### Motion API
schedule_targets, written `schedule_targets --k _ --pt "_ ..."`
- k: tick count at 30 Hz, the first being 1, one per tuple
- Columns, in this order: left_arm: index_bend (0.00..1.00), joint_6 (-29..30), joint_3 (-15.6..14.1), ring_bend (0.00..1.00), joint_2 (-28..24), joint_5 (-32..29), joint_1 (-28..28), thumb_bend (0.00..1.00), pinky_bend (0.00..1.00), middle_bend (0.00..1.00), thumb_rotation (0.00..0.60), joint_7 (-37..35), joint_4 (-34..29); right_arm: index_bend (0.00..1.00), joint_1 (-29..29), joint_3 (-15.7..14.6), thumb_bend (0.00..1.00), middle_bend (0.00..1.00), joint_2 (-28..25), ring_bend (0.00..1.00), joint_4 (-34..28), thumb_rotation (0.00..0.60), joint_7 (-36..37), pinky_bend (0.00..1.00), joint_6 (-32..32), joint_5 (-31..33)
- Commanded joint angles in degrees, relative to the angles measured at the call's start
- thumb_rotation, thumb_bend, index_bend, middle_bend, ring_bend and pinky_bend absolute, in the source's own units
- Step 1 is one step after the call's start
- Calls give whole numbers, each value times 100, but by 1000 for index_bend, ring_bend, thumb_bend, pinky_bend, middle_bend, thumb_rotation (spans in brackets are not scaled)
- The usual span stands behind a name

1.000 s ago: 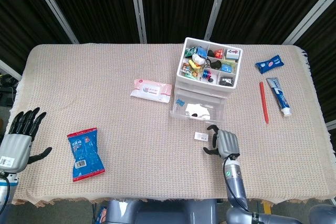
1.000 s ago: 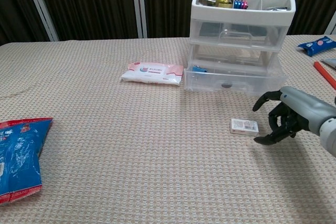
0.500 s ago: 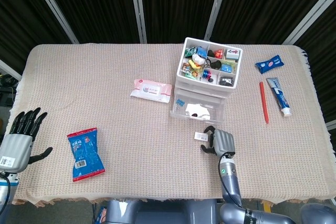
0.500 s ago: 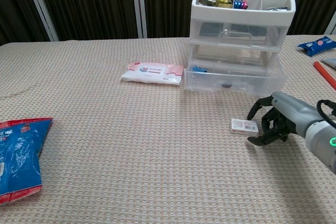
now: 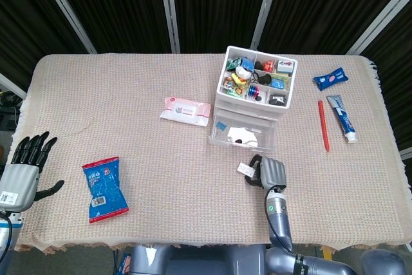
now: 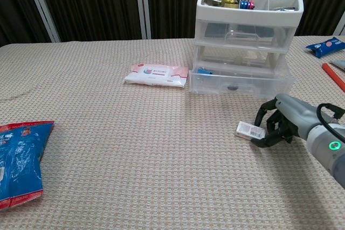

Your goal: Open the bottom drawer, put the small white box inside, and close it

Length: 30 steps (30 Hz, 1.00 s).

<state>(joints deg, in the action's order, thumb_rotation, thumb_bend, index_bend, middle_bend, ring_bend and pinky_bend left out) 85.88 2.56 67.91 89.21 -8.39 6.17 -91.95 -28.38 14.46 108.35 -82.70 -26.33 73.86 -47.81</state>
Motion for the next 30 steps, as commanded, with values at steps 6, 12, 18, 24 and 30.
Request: schedule_targets --k 6,12,18,24,30 --pt "76 12 1 0 0 7 3 206 0 0 600 -15 1 635 120 -81 188 780 -26 771 -78 600 174 624 153 -342" --pt "76 20 -1 0 3 16 5 207 0 0 600 -12 1 635 369 -303 189 780 -331 771 -582 600 348 624 382 -687" --pt "76 45 -18 0 4 43 19 209 0 0 600 16 17 635 734 -508 194 781 -986 771 -1659 600 735 624 664 -1200" --pt "77 65 -18 0 21 56 25 210 0 0 600 54 16 635 674 -226 194 780 -1381 771 -2278 600 554 624 845 -1541" --pt "77 88 -5 0 37 57 28 210 0 0 600 54 43 635 339 385 193 781 -1498 771 -2252 600 86 625 642 -1057"
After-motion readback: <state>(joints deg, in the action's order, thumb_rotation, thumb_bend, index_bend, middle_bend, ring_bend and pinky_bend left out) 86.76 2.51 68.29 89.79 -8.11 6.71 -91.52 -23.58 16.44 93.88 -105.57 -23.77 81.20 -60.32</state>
